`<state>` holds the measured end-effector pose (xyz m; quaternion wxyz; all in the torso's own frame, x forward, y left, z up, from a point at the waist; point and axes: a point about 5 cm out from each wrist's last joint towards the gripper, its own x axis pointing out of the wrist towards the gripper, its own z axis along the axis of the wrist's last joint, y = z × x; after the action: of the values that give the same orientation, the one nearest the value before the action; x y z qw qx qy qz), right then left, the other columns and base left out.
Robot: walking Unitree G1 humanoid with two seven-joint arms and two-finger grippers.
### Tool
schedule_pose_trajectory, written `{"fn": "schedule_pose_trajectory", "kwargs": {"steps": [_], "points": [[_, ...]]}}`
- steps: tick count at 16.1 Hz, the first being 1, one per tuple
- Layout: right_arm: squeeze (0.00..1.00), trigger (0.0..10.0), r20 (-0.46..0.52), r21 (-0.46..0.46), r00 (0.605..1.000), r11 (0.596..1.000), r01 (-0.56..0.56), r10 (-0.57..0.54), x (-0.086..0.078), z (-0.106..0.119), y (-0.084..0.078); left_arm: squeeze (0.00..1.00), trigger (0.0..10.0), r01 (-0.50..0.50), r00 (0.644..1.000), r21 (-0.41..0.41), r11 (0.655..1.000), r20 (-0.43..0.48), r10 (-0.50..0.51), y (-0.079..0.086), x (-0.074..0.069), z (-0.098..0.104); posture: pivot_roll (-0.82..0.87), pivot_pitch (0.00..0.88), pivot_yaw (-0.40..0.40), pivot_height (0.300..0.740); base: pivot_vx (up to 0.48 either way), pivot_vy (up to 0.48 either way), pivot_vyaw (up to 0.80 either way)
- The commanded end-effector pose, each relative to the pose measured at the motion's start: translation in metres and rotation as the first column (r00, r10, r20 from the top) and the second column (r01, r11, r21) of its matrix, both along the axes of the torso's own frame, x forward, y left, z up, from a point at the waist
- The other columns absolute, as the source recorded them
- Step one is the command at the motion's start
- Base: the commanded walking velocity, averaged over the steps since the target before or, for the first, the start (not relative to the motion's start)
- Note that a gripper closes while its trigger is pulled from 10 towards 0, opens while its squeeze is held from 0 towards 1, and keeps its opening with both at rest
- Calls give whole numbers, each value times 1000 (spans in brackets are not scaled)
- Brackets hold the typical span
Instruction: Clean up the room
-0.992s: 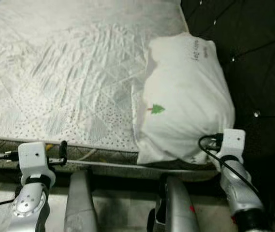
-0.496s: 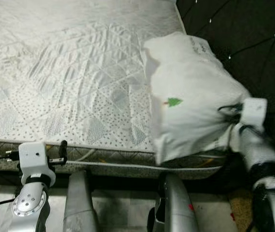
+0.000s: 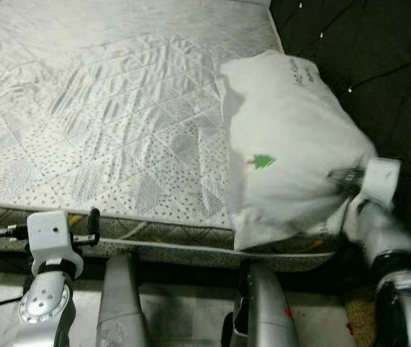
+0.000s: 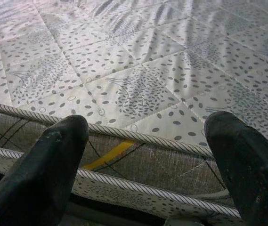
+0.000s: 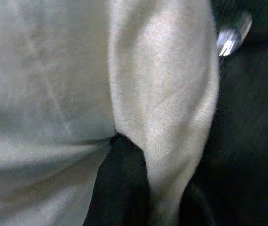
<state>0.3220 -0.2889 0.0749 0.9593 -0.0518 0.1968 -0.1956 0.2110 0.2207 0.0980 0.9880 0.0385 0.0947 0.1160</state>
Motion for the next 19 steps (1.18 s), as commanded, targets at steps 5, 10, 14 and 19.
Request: {"fn": "schedule_pose_trajectory", "kwargs": {"steps": [5,10,14,19], "points": [[1000,9569,-67,8,996,999,-54,54,-27,-30,19,0,10000,9,1000,-1,1000,-29,-9,-3,0,-6,103,93,-116,551,0,0,0],[1000,10000,0,-103,986,981,-165,166,-18,-7,34,0,10000,2,1000,-3,1000,-13,-2,-2,3,-1,84,113,-113,551,0,0,0],[1000,10000,60,-159,944,937,-312,325,-17,11,63,0,10000,31,999,-14,999,-9,-31,-3,6,-2,58,107,-69,551,0,0,0],[1000,10000,147,-123,940,949,-292,308,-45,12,73,0,10000,29,1000,-21,999,13,-28,-7,8,-4,47,55,-63,551,0,0,0]]}}
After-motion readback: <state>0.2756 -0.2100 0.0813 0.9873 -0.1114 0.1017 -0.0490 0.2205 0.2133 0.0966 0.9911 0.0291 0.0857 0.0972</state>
